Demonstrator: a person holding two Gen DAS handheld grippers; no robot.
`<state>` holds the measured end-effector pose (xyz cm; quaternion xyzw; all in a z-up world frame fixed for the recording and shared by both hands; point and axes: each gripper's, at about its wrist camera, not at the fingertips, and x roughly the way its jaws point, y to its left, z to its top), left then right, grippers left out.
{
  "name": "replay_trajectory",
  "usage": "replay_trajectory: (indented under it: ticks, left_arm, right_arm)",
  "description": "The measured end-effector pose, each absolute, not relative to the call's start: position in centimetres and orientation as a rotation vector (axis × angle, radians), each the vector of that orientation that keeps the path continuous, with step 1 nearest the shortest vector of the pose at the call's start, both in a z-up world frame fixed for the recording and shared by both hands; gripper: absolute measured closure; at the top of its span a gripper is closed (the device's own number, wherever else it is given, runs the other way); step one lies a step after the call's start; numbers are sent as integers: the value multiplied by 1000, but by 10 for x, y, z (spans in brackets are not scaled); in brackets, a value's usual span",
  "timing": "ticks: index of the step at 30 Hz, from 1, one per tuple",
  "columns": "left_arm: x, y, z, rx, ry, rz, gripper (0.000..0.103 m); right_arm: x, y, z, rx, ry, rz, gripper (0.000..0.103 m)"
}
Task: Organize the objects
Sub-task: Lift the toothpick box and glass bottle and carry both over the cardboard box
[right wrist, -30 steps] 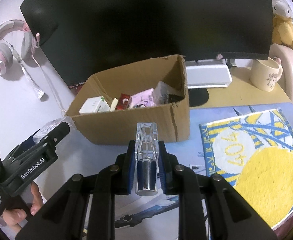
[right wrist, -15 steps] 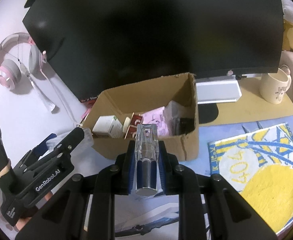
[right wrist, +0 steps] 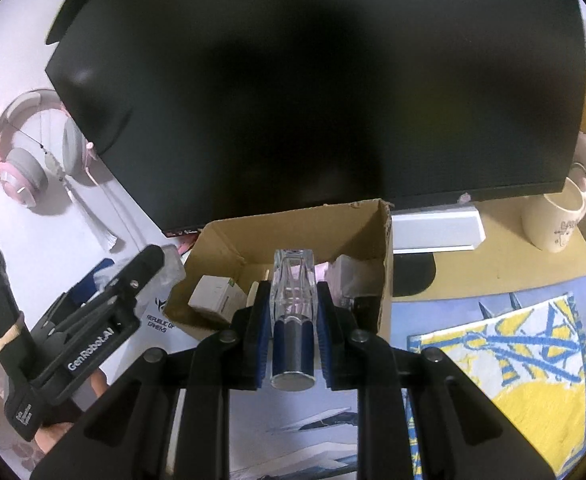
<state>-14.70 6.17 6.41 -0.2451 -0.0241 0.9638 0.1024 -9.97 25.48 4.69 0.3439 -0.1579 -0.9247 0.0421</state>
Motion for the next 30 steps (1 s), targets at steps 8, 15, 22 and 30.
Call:
replay_trajectory:
  ticks: [8,15,22,30]
  left_arm:
    - [-163,56,58,-730,-78,2808,16]
    - [-164,55,59,-694,-107,2801,16]
    - [-149,62,59,-631,46,2881,16]
    - [-161,58,52,-681,-13,2835,16]
  right_arm:
    - [-120,259,35,1061,-494,-2767,80]
    - [-127,259,32,1042,-583,-2741,80]
    - [-125,243,36,988,-494,-2813,80]
    - [-131,242,31,985,-514,-2825,80]
